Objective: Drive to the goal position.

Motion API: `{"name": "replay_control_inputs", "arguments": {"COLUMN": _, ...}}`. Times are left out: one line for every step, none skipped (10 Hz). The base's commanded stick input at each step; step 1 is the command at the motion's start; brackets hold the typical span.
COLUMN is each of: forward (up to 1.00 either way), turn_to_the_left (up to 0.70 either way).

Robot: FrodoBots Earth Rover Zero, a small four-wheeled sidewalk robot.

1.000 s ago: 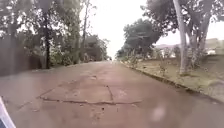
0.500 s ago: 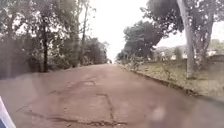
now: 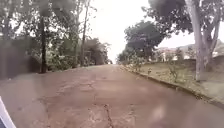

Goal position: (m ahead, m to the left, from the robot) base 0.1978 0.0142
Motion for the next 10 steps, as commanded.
{"name": "replay_control_inputs", "arguments": {"forward": 0.85, "turn_to_the_left": 0.00}}
{"name": "replay_control_inputs", "arguments": {"forward": 0.85, "turn_to_the_left": 0.00}}
{"name": "replay_control_inputs", "arguments": {"forward": 0.85, "turn_to_the_left": 0.00}}
{"name": "replay_control_inputs", "arguments": {"forward": 0.85, "turn_to_the_left": 0.00}}
{"name": "replay_control_inputs", "arguments": {"forward": 0.85, "turn_to_the_left": 0.00}}
{"name": "replay_control_inputs", "arguments": {"forward": 0.85, "turn_to_the_left": 0.00}}
{"name": "replay_control_inputs", "arguments": {"forward": 0.85, "turn_to_the_left": 0.00}}
{"name": "replay_control_inputs", "arguments": {"forward": 0.85, "turn_to_the_left": 0.00}}
{"name": "replay_control_inputs", "arguments": {"forward": 0.85, "turn_to_the_left": 0.00}}
{"name": "replay_control_inputs", "arguments": {"forward": 0.85, "turn_to_the_left": 0.00}}
